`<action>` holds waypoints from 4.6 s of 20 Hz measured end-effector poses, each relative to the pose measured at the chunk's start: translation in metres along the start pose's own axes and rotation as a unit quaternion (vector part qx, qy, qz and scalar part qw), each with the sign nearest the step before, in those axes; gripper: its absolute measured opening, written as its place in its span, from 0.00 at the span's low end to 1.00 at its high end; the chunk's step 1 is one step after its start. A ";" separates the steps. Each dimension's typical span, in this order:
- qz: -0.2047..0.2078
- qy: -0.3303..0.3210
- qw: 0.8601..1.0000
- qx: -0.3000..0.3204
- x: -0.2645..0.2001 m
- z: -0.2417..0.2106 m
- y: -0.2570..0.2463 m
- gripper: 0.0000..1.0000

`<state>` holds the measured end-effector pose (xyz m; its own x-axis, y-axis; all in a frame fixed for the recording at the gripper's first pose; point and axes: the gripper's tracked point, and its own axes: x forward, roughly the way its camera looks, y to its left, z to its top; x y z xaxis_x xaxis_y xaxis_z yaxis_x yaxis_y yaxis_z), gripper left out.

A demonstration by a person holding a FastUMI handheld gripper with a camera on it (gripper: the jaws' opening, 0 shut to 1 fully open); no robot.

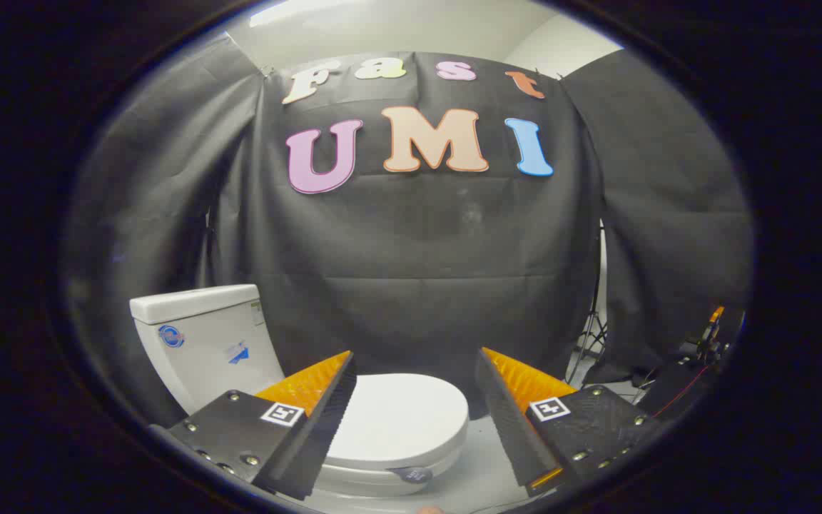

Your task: Open the toilet lid.

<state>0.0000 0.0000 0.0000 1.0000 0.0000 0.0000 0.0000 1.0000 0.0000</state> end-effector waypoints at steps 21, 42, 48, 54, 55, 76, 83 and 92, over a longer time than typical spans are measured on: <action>-0.046 0.063 0.997 -0.017 0.014 -0.048 -0.045 0.99; -0.053 0.319 0.936 0.141 0.022 -0.238 -0.042 1.00; -0.050 0.353 0.899 0.253 0.019 -0.268 -0.028 0.96; -0.033 0.373 0.880 0.292 0.019 -0.280 -0.008 0.84; -0.035 0.371 0.882 0.290 0.019 -0.280 -0.008 0.72; -0.004 0.331 0.852 0.406 0.020 -0.238 -0.011 0.01; 0.012 0.301 0.876 0.377 0.019 -0.190 0.008 0.01; 0.093 0.241 0.905 0.337 0.017 -0.119 0.050 0.01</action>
<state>0.0173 0.0498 -0.1189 0.8662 0.3316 -0.3739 -0.0062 0.7553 0.6554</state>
